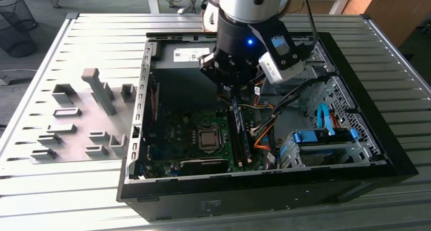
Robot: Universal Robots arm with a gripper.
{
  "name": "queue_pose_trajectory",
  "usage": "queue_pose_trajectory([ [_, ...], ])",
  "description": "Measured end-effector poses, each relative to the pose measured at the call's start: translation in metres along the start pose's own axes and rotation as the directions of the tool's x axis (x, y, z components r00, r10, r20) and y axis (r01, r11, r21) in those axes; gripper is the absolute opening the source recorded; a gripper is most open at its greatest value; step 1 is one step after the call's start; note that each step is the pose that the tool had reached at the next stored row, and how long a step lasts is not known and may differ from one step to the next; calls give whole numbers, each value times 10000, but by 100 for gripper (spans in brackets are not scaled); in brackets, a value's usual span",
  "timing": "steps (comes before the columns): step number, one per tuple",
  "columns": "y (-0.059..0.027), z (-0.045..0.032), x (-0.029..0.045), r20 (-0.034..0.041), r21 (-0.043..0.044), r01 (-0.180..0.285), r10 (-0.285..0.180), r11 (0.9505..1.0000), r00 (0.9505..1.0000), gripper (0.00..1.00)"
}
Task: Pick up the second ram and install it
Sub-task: 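Insert the second ram into the second slot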
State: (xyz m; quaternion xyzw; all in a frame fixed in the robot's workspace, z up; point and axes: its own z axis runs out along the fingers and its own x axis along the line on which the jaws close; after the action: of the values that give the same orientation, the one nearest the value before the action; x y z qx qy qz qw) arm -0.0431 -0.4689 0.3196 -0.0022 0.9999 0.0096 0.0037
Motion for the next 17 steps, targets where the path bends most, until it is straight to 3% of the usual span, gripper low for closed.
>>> queue_pose_trajectory([
  [3, -2, 56, -54, -20, 1, 0, 0, 10000, 10000, 14],
  [10, -13, 176, -55, -42, 0, -81, 81, 10000, 10000, 14],
  [14, -16, 223, -55, -124, 1, -147, 147, 9999, 9998, 14],
  [17, -17, 274, -54, -132, 3, -179, 179, 9998, 9998, 14],
])
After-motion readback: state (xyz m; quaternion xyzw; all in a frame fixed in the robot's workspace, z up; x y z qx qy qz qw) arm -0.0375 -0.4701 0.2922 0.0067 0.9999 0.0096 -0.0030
